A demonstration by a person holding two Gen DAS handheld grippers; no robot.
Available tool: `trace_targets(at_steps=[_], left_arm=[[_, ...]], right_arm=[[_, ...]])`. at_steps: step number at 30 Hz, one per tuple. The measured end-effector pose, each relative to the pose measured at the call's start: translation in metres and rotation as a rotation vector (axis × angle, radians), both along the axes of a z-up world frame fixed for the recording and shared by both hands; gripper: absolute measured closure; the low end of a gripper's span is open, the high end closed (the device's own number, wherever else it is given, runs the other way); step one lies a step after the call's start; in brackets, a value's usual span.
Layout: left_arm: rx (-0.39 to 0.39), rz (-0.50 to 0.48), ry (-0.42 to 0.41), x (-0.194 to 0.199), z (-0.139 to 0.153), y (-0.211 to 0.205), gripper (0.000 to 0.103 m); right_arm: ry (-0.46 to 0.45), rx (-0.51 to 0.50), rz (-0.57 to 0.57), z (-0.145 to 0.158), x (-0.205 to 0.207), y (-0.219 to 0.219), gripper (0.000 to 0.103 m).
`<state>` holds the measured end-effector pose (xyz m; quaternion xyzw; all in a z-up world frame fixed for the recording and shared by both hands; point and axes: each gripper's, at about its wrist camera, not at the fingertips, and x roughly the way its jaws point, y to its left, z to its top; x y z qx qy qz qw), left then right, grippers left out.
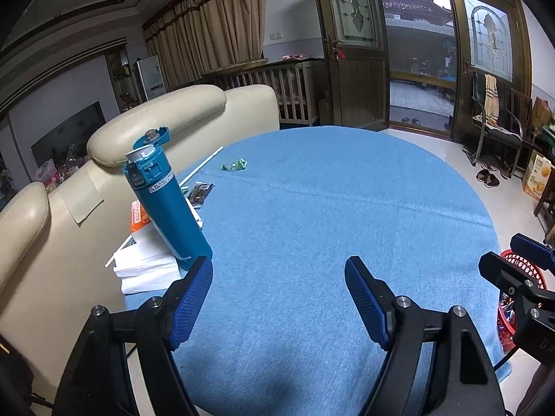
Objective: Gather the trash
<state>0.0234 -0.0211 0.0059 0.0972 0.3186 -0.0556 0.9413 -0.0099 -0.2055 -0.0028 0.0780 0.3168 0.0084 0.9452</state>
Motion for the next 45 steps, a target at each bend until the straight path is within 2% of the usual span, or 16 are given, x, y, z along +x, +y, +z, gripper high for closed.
trace_targets(at_steps=[22,45], left_arm=[[0.014,-0.006,-0.016,-0.018,0.008,-0.003,0.024],[0.025,-0.021,0.003,-0.020,0.002,-0.009,0.024]], right_arm=[[-0.040,0.024,-0.010,0.007,-0.016,-0.003,0.031],[-0.031,0.040,-0.033,0.003,-0.015,-0.009,0.031]])
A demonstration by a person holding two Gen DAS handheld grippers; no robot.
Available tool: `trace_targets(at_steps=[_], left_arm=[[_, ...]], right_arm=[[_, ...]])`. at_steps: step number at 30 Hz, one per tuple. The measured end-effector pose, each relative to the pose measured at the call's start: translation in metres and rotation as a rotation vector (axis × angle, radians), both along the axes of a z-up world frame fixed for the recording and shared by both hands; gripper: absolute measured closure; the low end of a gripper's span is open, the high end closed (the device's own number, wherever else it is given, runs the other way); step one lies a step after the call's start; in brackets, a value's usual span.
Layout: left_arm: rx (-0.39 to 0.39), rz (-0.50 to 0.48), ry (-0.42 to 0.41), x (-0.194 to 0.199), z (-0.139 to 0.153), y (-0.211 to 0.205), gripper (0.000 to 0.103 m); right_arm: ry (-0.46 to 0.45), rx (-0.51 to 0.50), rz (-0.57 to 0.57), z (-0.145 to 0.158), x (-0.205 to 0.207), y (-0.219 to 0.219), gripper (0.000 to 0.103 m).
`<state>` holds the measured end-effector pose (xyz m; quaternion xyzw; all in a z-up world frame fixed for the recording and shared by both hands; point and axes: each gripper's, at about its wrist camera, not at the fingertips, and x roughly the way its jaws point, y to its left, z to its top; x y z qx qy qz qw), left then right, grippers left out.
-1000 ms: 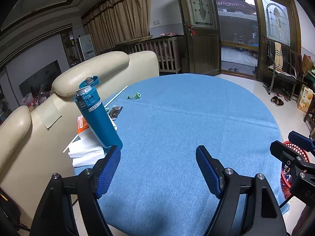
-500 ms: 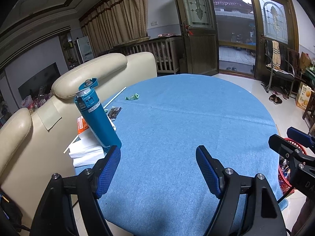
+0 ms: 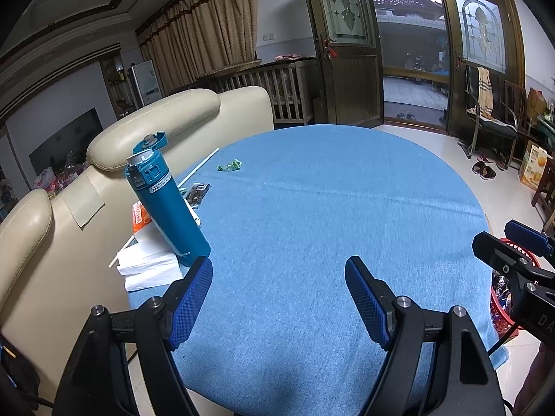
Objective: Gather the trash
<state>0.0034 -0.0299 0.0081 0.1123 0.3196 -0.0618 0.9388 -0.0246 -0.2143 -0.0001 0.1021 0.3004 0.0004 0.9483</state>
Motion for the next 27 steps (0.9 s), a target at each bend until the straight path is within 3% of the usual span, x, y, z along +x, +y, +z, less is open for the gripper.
trace_targets(at_steps=[27], left_arm=[[0.007,-0.013,0.006,-0.0012,-0.0018,-0.0046,0.024]], right_arm=[[0.006,0.007,-0.006,-0.0048,0.0030,-0.0044,0.031]])
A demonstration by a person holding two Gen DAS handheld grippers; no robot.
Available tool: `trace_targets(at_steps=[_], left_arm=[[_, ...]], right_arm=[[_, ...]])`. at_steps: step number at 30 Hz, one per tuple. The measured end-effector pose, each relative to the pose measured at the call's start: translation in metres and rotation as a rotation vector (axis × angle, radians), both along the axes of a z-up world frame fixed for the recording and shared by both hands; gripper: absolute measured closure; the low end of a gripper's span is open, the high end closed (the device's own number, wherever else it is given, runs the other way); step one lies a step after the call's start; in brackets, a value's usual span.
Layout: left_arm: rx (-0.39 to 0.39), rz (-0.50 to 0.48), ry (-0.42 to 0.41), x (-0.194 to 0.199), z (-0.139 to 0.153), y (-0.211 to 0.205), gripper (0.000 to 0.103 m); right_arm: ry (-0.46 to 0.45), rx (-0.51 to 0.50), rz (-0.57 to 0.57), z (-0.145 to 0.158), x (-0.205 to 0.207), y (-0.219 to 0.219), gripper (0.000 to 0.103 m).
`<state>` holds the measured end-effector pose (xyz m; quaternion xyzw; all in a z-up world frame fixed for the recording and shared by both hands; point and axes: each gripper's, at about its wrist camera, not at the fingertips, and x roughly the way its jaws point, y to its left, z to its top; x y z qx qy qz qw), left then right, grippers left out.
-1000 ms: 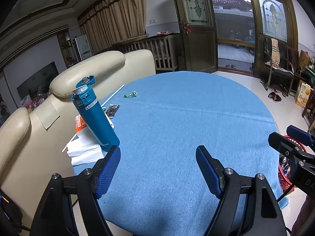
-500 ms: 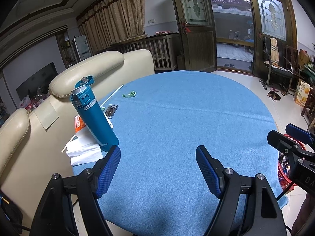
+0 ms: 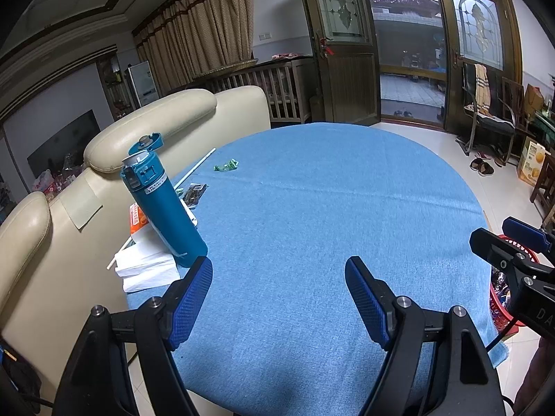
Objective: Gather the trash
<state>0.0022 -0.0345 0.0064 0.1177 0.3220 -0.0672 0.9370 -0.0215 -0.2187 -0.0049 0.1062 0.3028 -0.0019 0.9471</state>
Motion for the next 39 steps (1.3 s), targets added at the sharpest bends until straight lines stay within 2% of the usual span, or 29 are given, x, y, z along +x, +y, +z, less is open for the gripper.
trace_targets(at_steps=[39], left_arm=[[0.008,-0.023,0.016,-0.0035,-0.0047,-0.0081,0.024]], right_arm=[[0.008,0.018,-0.019,-0.0054,0.0013,-0.0045,0.031]])
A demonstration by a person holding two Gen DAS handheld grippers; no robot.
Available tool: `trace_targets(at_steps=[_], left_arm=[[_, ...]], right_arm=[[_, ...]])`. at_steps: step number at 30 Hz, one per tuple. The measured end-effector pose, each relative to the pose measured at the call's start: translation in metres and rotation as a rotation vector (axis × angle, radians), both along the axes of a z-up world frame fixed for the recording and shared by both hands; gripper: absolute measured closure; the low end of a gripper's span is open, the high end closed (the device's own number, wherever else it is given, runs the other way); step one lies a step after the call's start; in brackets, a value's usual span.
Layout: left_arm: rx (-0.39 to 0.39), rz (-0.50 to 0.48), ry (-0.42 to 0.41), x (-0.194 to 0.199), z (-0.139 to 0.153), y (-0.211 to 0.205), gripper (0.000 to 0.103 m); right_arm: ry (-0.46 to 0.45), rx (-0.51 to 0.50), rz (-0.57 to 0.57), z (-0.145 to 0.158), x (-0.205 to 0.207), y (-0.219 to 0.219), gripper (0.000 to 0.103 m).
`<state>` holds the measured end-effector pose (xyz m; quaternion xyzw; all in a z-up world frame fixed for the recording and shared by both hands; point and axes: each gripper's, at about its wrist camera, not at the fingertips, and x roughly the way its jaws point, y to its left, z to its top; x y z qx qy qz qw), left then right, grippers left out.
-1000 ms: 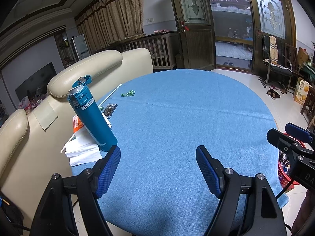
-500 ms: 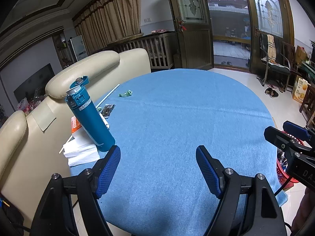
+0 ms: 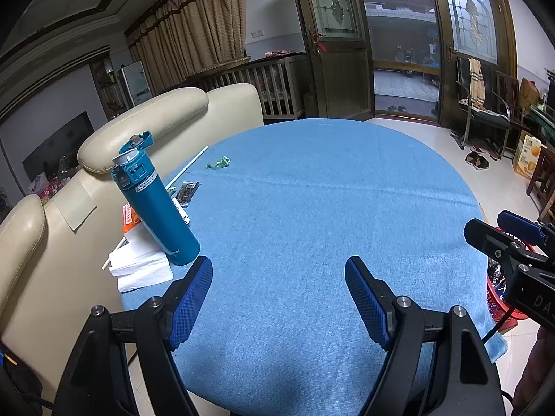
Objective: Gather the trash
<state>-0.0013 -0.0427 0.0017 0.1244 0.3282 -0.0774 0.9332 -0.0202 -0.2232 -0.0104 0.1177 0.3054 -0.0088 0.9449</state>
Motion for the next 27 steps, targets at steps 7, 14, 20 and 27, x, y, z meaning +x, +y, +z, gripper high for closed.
trace_targets(at_steps=[7,14,20,27], left_arm=[[-0.001,-0.003,-0.001,0.000,-0.001,-0.001,0.023],[-0.006,-0.006,0.004,0.001,-0.004,0.000,0.024],[-0.010,-0.002,0.015,0.007,-0.009,0.002,0.023],[-0.015,-0.011,0.047,0.027,-0.021,-0.002,0.024]], right_arm=[[0.000,0.000,-0.001,0.000,0.000,0.000,0.031],[0.004,-0.001,-0.004,-0.003,0.002,0.000,0.031],[0.014,-0.013,-0.002,-0.006,0.007,0.001,0.031],[0.034,-0.024,-0.005,-0.014,0.023,-0.002,0.031]])
